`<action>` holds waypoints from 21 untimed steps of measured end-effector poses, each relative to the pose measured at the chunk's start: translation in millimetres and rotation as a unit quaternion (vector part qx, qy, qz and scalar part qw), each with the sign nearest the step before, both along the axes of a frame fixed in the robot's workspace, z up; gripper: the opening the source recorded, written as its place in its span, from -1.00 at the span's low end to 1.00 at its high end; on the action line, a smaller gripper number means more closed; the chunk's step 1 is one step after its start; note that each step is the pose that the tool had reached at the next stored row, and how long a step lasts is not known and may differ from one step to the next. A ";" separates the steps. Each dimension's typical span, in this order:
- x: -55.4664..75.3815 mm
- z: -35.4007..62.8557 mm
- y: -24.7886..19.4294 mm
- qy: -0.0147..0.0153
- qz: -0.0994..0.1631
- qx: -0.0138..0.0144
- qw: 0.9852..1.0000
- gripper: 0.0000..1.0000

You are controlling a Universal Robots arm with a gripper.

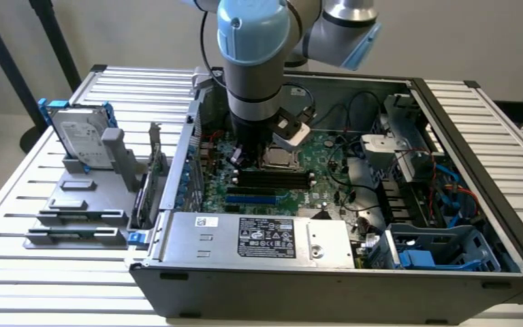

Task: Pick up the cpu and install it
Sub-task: 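Install the first cpu locking lever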

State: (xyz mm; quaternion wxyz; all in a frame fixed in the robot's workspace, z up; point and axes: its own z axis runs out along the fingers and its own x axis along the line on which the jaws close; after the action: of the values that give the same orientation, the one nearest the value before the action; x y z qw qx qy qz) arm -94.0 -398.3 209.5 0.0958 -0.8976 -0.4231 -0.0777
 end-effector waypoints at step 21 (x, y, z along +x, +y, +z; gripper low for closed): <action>-3.0 -9.8 3.3 0.000 0.000 0.000 1.000 -0.79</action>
State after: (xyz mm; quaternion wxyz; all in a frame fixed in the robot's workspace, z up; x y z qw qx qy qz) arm -97.0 -395.0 199.7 0.0957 -0.8977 -0.4231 -0.0778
